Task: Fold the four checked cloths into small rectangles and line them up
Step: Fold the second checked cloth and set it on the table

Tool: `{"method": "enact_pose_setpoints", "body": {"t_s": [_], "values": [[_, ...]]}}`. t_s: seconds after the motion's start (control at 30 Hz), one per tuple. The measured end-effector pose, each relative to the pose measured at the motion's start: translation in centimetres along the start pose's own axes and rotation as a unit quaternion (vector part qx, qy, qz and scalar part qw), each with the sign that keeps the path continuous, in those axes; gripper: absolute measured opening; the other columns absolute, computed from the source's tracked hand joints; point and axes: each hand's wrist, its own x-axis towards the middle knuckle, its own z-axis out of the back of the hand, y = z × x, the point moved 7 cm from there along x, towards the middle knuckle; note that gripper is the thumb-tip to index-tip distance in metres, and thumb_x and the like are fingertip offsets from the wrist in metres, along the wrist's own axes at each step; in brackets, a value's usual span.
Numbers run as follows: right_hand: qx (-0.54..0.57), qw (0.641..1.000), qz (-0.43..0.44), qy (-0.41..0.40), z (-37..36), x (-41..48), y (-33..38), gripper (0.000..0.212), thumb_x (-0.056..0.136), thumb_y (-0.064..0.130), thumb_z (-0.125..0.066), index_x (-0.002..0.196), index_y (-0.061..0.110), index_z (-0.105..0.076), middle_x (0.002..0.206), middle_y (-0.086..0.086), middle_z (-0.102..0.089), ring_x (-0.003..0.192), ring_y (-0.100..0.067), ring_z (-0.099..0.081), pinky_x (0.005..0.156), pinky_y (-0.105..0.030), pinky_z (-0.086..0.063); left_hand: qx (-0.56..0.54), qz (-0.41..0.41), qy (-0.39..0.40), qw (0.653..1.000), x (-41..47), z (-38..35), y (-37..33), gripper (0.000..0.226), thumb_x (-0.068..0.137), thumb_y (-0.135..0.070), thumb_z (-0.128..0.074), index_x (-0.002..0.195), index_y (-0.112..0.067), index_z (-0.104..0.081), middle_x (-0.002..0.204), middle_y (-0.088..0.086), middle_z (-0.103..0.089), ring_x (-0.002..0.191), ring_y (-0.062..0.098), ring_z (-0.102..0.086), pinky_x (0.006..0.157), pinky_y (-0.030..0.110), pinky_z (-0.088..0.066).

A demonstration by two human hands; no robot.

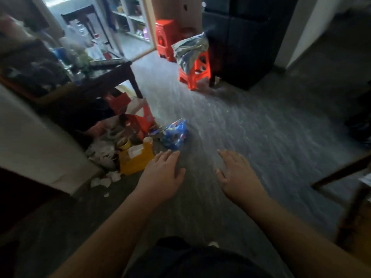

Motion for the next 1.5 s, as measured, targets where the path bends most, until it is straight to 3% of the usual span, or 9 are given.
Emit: {"method": "enact_pose_setpoints", "body": {"t_s": [0.33,0.63,0.8,1.0,1.17,1.5], "values": [[-0.015,0.979,-0.192,-0.069,7.0,9.6,-11.1,0.062,0.1,0.044,-0.047,0.156,0.027,-0.027,0.16,0.003,-0.032,0.148,-0.017,-0.024,0.12,-0.042,-0.029,0.008,-0.227,0.062,0.972,21.7,-0.8,-12.7,0.06,0.1,-0.047,-0.045,0.153,-0.024,-0.028,0.162,0.0,-0.027,0.15,0.021,-0.022,0.12,0.041,-0.022],[0.023,0.887,-0.425,-0.179,14.2,11.6,-19.2,0.062,0.1,0.039,-0.05,0.156,0.023,-0.03,0.158,0.001,-0.035,0.148,-0.02,-0.025,0.12,-0.04,-0.029,0.097,-0.451,0.132,0.877,34.4,-3.7,-27.9,0.059,0.098,-0.048,-0.044,0.15,-0.022,-0.035,0.154,0.001,-0.04,0.143,0.023,-0.033,0.116,0.039,-0.032],[0.042,0.808,-0.537,-0.238,16.0,6.7,-22.9,0.057,0.1,0.036,-0.051,0.153,0.026,-0.033,0.159,0.003,-0.034,0.149,-0.02,-0.023,0.12,-0.04,-0.027,0.11,-0.556,0.183,0.804,33.8,-7.4,-38.9,0.06,0.099,-0.049,-0.043,0.152,-0.023,-0.033,0.157,0.001,-0.036,0.144,0.022,-0.032,0.118,0.039,-0.029],[0.06,0.745,-0.596,-0.294,17.2,-1.4,-30.3,0.058,0.096,0.042,-0.037,0.151,0.026,-0.036,0.153,0.008,-0.038,0.147,-0.019,-0.027,0.118,-0.037,-0.03,0.131,-0.658,0.201,0.714,29.2,-13.3,-52.4,0.061,0.1,-0.051,-0.04,0.154,-0.025,-0.03,0.161,0.0,-0.031,0.149,0.019,-0.026,0.121,0.039,-0.024],[0.102,0.672,-0.654,-0.332,18.4,-8.3,-38.6,0.058,0.101,0.04,-0.05,0.154,0.026,-0.031,0.159,0.005,-0.033,0.15,-0.016,-0.021,0.12,-0.033,-0.019,0.163,-0.705,0.213,0.657,25.2,-17.3,-63.5,0.059,0.101,-0.049,-0.041,0.154,-0.025,-0.027,0.162,0.0,-0.028,0.15,0.02,-0.022,0.122,0.038,-0.021],[0.142,0.575,-0.725,-0.353,21.7,-15.9,-48.6,0.059,0.1,0.041,-0.05,0.154,0.03,-0.029,0.159,0.006,-0.033,0.149,-0.016,-0.023,0.121,-0.038,-0.022,0.211,-0.761,0.257,0.558,18.2,-24.4,-78.3,0.059,0.102,-0.042,-0.045,0.154,-0.021,-0.029,0.159,0.001,-0.032,0.147,0.018,-0.025,0.12,0.036,-0.023]]}}
